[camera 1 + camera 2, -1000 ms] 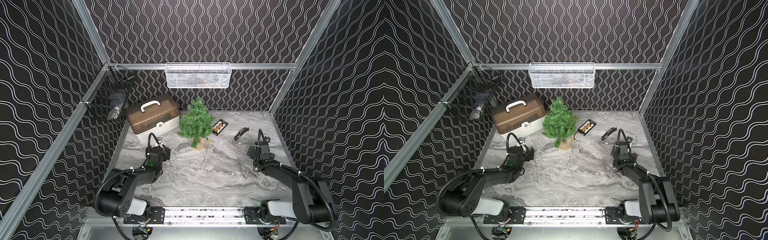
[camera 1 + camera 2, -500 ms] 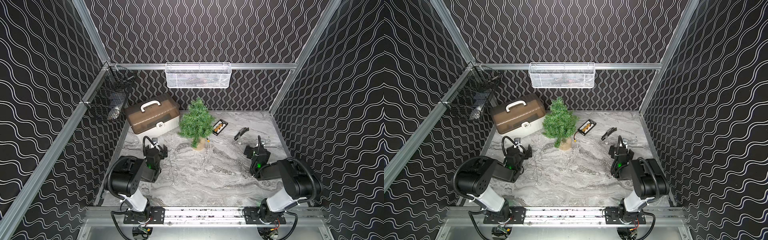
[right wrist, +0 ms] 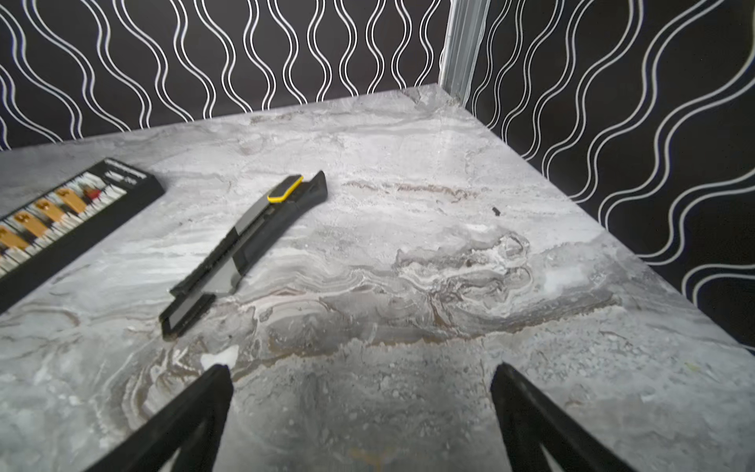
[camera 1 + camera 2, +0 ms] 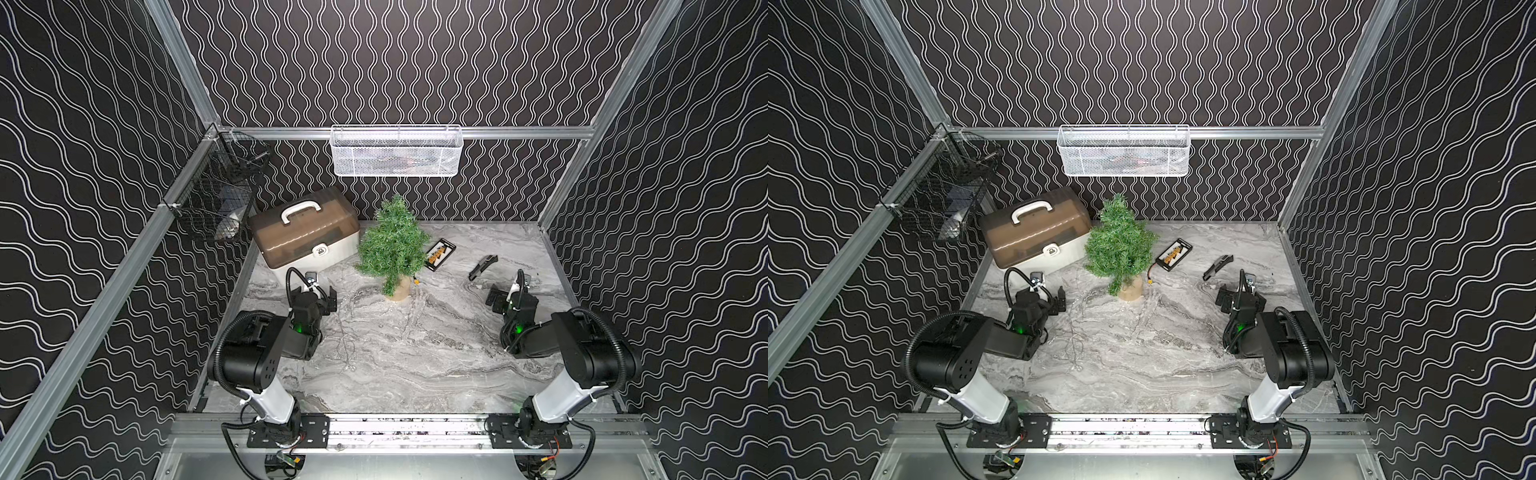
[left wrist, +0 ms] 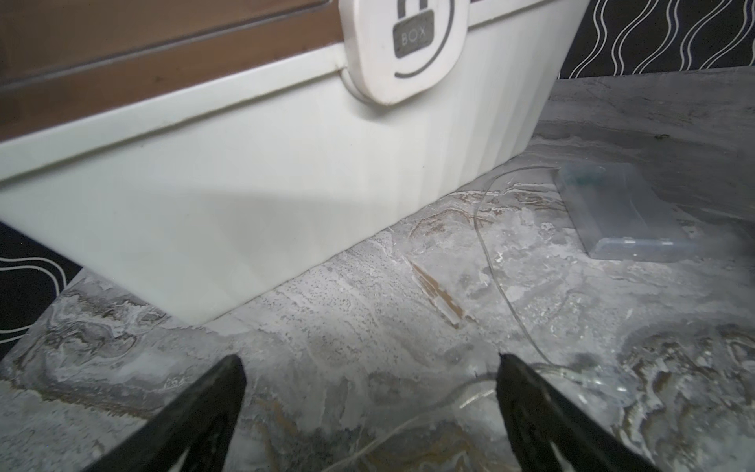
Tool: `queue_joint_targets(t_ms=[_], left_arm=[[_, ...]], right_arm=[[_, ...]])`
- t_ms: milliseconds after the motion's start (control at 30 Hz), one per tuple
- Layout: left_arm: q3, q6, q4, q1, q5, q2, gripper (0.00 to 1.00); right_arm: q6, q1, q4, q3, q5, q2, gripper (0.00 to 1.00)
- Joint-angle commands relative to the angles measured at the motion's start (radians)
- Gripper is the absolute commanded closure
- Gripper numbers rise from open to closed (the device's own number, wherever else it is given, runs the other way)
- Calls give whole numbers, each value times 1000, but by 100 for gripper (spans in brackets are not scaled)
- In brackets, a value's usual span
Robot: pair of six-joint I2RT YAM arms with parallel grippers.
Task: Remove string lights from the small christmas tree
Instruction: Reset both arms
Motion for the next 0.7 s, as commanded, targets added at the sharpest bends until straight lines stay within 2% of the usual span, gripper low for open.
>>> queue_joint_targets(t_ms=[0,667], left_arm=[[5,-1,18,-1,-4,3,1],[5,2,26,-1,-4,4,1]], right_arm=[[-13,0,59,0,-9,3,0],[-11,0,56,2,-11,3,0]])
